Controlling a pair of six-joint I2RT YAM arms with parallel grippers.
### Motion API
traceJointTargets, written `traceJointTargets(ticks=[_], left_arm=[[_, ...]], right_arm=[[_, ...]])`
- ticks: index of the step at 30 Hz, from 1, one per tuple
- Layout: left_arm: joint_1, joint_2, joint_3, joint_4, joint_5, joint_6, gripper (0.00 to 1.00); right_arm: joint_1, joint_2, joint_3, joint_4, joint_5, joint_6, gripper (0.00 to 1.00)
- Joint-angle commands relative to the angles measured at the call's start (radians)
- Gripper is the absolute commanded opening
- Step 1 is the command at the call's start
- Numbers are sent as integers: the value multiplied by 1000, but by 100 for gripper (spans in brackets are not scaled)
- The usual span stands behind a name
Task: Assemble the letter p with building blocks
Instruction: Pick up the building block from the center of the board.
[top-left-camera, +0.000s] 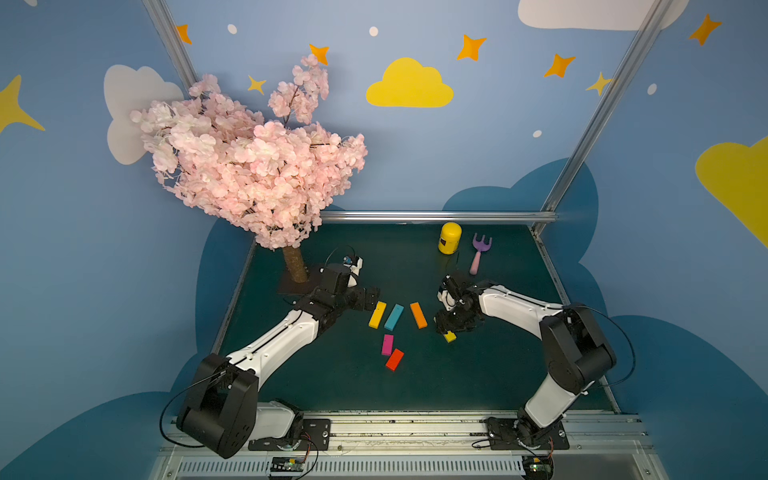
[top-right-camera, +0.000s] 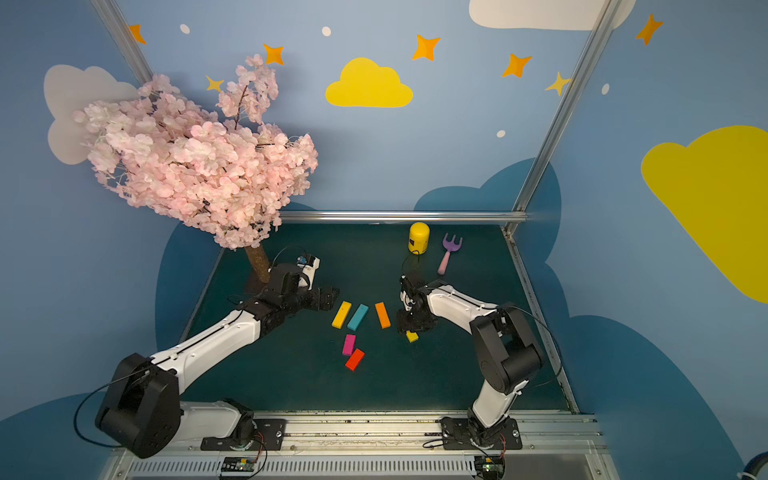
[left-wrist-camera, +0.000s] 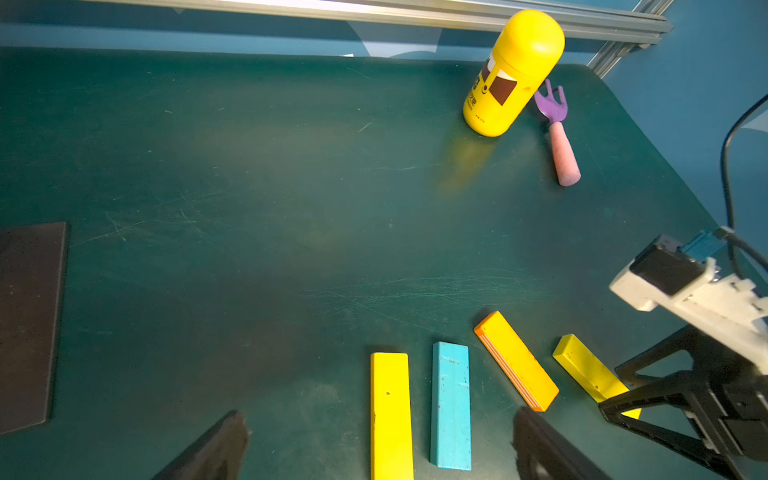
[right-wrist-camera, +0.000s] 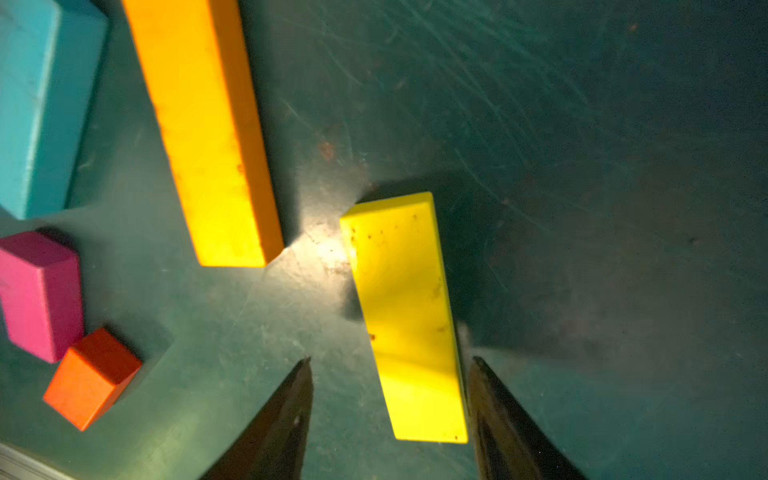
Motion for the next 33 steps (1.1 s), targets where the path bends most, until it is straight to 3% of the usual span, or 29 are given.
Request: traceJointTargets(ticks=[1, 3, 6, 18, 27, 33], left_arm=[[-2, -6, 4, 13, -7, -5, 100], [-1, -11, -2, 14, -10, -2, 100], [-1, -16, -8, 18, -15, 1, 100], [-1, -41, -22, 14, -38, 12, 100], [-1, -55, -35, 10, -56, 12, 100], [-1, -73, -43, 4, -66, 15, 100]], right_arm=[[6, 32, 45, -35, 10, 19, 47], [6, 50, 58, -39, 14, 23, 35], [6, 69, 80, -36, 15, 36, 27], [25, 170, 200, -21, -2, 33, 22], [151, 244, 307, -68, -33, -46, 20], [170, 277, 351, -98, -75, -59, 18]])
